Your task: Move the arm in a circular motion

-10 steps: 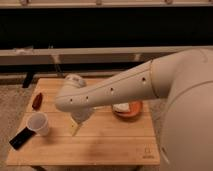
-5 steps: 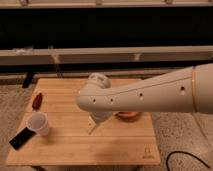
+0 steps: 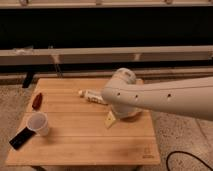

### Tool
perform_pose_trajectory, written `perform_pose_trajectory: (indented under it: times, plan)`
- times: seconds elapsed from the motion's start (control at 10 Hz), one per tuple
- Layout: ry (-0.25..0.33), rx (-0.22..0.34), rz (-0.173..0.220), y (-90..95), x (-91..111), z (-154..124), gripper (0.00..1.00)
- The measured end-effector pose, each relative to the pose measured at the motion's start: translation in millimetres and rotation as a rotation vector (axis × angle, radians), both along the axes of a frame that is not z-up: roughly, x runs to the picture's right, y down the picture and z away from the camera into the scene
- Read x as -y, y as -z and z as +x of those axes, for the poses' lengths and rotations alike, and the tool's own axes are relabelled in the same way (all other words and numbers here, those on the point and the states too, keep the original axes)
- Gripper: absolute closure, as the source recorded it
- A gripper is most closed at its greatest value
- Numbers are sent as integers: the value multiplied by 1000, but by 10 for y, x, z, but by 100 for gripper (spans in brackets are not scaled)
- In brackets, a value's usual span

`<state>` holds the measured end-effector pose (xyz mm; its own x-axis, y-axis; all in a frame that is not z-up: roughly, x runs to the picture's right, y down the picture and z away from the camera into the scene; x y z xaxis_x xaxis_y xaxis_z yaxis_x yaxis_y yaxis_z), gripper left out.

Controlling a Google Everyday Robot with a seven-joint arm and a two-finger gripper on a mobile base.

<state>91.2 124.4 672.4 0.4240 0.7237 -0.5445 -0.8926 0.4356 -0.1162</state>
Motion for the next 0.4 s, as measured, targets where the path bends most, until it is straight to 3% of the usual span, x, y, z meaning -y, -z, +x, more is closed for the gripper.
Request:
perform_pose_trajectory:
  times: [0.4]
  plan:
    - [-18,-18,0,-245,332,283,2]
